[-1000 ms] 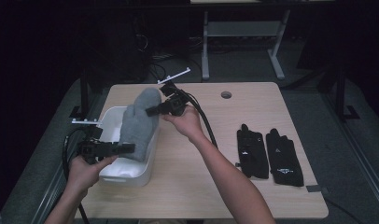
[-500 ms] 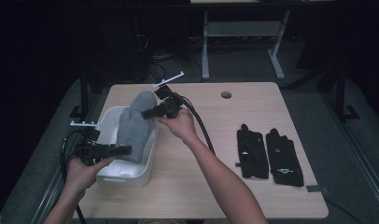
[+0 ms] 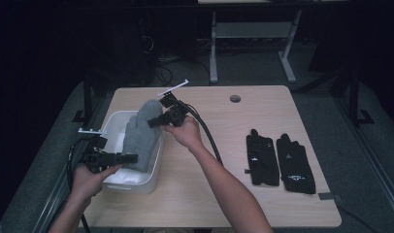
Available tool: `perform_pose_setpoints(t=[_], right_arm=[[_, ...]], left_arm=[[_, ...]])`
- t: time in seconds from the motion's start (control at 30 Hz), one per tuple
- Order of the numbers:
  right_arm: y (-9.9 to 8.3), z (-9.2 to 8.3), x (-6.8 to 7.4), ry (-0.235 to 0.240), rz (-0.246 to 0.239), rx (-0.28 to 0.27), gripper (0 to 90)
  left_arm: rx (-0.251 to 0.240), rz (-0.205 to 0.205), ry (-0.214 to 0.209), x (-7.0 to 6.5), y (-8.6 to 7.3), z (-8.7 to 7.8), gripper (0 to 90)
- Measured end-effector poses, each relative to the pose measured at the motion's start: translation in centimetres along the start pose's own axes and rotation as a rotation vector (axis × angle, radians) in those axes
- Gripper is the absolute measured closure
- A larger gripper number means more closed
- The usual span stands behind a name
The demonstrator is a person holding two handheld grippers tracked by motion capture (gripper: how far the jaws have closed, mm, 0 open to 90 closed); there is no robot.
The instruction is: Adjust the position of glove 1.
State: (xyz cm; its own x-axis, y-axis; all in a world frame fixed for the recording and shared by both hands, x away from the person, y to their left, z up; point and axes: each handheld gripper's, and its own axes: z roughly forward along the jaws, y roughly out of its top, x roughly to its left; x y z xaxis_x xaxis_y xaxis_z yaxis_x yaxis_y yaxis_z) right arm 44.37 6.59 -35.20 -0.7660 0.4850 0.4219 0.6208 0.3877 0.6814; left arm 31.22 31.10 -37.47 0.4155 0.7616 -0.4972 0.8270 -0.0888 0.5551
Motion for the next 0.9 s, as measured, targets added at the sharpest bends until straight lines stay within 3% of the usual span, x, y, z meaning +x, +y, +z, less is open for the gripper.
perform_pose_setpoints(t=[0.9], right_arm=[[-1.0,1.3,-0.3,-0.033,-0.015,0.030,68.3]], left_arm=[[0.058,-0.021,0.001,1.2,-0.8,1.5,45.4]])
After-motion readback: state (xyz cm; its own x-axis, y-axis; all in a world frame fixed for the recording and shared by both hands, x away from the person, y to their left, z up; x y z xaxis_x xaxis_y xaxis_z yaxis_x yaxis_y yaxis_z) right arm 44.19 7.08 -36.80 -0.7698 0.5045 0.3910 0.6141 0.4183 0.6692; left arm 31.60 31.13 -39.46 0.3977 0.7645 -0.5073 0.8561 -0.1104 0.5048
